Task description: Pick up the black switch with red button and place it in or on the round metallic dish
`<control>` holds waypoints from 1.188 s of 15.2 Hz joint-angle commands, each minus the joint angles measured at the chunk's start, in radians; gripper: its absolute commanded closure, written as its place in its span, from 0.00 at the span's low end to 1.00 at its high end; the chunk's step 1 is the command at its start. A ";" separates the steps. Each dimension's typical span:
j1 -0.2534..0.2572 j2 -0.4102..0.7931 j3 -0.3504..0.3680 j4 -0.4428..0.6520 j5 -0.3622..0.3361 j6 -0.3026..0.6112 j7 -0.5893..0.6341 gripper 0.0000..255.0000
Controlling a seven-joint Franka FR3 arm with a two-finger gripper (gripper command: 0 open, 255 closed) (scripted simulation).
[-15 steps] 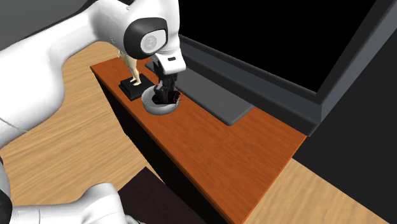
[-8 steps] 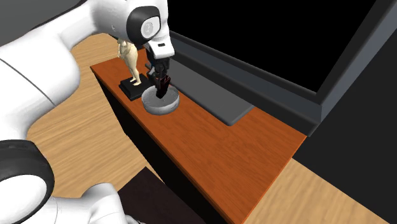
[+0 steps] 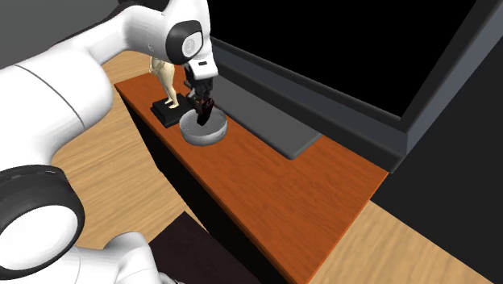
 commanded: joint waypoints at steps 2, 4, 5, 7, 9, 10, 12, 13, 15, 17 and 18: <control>0.004 -0.011 0.001 -0.052 0.008 0.038 -0.010 1.00; 0.006 -0.017 0.002 -0.084 0.012 0.064 -0.016 1.00; 0.007 -0.020 0.003 -0.099 0.014 0.077 -0.019 1.00; 0.010 -0.024 0.004 -0.130 0.018 0.103 -0.024 1.00; 0.012 -0.026 0.004 -0.143 0.019 0.115 -0.026 1.00; 0.013 -0.026 0.004 -0.143 0.019 0.115 -0.026 1.00; 0.013 -0.026 0.003 -0.143 0.019 0.115 -0.026 1.00; 0.014 -0.026 0.003 -0.143 0.019 0.115 -0.026 1.00; 0.014 -0.025 0.002 -0.143 0.018 0.115 -0.025 1.00; 0.015 -0.027 0.001 -0.140 0.019 0.110 -0.025 0.00; 0.015 -0.027 0.001 -0.141 0.019 0.111 -0.025 0.00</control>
